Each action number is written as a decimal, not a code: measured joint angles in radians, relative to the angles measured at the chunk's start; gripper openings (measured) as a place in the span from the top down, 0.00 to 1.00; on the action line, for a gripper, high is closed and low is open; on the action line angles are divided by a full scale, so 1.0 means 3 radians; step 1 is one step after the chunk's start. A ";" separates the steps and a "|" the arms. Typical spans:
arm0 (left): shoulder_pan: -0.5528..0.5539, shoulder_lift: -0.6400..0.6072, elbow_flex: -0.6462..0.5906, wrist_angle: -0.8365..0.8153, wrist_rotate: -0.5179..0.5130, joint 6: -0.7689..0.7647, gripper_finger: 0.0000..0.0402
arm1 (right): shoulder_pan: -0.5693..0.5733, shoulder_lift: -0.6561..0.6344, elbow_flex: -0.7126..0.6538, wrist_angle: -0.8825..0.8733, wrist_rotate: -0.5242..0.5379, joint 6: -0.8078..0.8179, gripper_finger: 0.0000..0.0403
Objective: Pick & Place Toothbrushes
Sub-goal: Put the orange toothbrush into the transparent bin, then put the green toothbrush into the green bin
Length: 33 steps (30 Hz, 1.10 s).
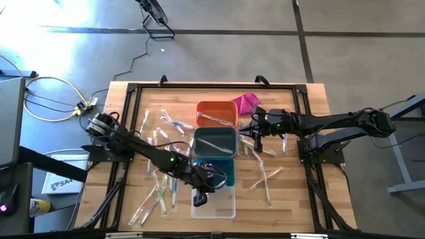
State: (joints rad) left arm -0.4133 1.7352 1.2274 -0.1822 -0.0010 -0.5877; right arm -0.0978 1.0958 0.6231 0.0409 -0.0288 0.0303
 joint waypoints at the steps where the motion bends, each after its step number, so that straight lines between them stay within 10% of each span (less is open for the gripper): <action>1: 0.0000 0.0016 0.0000 0.0018 0.0042 0.0001 0.94 | 0.0000 0.0000 0.0001 -0.0001 0.0000 0.0000 0.90; 33: 0.0259 -0.0134 0.0004 -0.0137 0.0244 0.0166 0.64 | -0.0001 0.0001 0.0001 -0.0012 -0.0104 0.0052 0.90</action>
State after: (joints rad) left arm -0.3356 1.6949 1.2285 -0.2235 0.0720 -0.5380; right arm -0.0982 1.0962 0.6235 0.0372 -0.0599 0.0458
